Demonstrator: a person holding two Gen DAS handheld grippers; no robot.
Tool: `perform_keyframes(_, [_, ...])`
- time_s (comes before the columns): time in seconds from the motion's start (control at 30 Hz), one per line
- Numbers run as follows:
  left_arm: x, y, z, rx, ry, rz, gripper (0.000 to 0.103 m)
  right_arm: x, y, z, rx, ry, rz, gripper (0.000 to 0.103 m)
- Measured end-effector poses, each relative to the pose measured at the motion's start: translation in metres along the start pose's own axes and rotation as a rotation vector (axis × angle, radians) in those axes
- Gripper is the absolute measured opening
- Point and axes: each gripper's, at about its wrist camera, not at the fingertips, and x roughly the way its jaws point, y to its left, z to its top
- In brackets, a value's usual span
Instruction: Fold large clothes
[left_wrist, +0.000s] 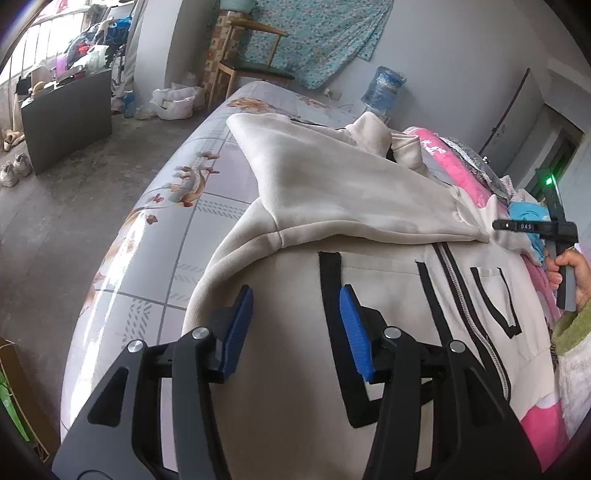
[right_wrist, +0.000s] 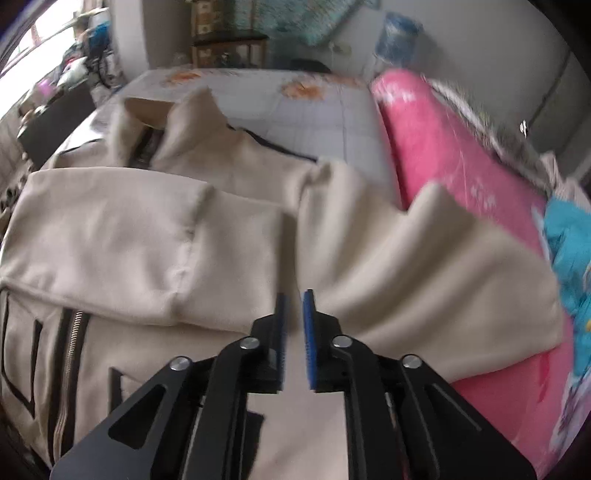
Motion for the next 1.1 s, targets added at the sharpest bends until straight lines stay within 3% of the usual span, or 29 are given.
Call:
perform_keyframes(0.17, [-0.019,0.0,0.0,-0.007,0.004,-0.013,0.047,-0.002,0.032,0.015,-0.051,-0.022,0.227,0.017])
perform_keyframes(0.23, [-0.035,-0.003,0.001,0.003,0.0,-0.008,0.047,0.011,0.045,0.013,-0.079,0.003,0.279,0.024])
perform_keyframes(0.33, [-0.065,-0.002,0.009,0.011,-0.014,0.0,0.047,0.04,0.054,0.003,-0.116,0.101,0.268,0.034])
perform_keyframes(0.5, [-0.095,-0.002,0.047,0.053,-0.016,0.013,0.053,0.03,0.051,0.01,-0.129,0.066,0.252,0.035])
perform_keyframes(0.57, [-0.09,-0.006,0.066,0.072,-0.008,-0.006,0.054,0.024,0.051,0.016,-0.123,0.033,0.266,0.042])
perform_keyframes(0.7, [-0.035,-0.024,0.108,0.116,0.042,-0.011,0.058,0.036,0.05,0.026,-0.1,0.005,0.265,0.046])
perform_keyframes(0.77, [0.002,-0.033,0.122,0.135,0.082,-0.026,0.058,0.055,0.046,0.03,-0.069,0.039,0.271,0.051])
perform_keyframes(0.83, [0.045,-0.043,0.134,0.161,0.114,0.0,0.059,0.066,0.045,0.029,-0.066,0.075,0.252,0.051])
perform_keyframes(0.97, [0.11,-0.045,0.151,0.161,0.164,0.059,0.059,0.062,0.042,0.036,-0.061,0.053,0.263,0.051])
perform_keyframes(1.1, [0.145,-0.026,0.161,0.1,0.176,0.134,0.059,0.068,0.04,0.043,-0.07,0.032,0.257,0.053])
